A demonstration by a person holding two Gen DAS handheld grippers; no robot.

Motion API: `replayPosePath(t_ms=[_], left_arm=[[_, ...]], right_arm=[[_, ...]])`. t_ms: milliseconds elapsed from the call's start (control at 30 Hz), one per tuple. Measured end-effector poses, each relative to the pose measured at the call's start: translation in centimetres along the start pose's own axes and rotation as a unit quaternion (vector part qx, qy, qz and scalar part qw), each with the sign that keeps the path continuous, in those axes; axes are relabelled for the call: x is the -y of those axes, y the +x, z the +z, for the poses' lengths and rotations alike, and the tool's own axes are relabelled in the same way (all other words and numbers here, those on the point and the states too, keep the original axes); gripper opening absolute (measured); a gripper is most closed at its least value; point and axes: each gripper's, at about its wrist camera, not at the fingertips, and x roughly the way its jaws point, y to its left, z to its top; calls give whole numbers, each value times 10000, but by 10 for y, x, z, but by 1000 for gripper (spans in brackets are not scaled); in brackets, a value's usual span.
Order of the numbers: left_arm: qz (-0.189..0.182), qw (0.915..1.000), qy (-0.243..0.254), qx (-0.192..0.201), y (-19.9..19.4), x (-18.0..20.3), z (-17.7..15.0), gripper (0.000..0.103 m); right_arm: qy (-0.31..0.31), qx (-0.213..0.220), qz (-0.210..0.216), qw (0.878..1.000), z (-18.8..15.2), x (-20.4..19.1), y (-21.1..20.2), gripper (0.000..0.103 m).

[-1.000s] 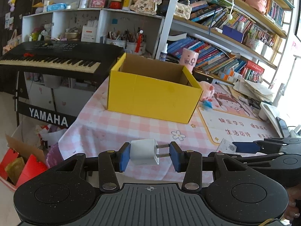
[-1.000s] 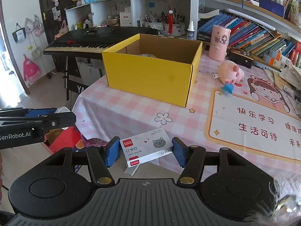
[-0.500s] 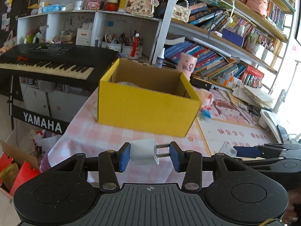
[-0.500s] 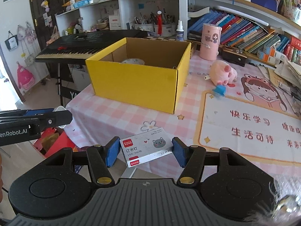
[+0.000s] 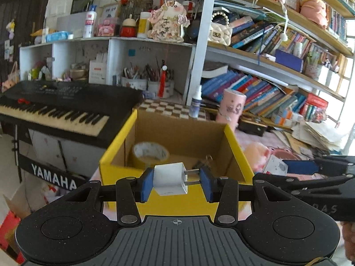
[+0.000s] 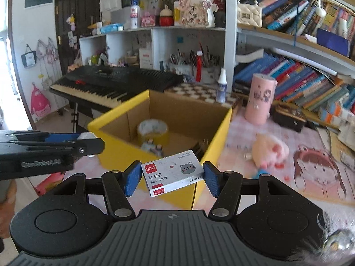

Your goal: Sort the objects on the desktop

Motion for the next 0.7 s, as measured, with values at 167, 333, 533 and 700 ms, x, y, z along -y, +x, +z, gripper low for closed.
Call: replayPosePath(t_ms=[167,333,533,700], left_arm=[[227,9997,108,-52,35,9,15,43],[502,9980,155,-358,77,15,19,43],[457,9946,324,-873,111,22,21,43],[366,9909,276,-1267,129,28,18,43]], right_arm=[[-28,159,130,9998,27,25,24,57],[-199,189,45,9996,53,47,54,57],[-549,-145,389,9976,74,60,105,57],[-1277,-819,641,9863,87,50,161,57]])
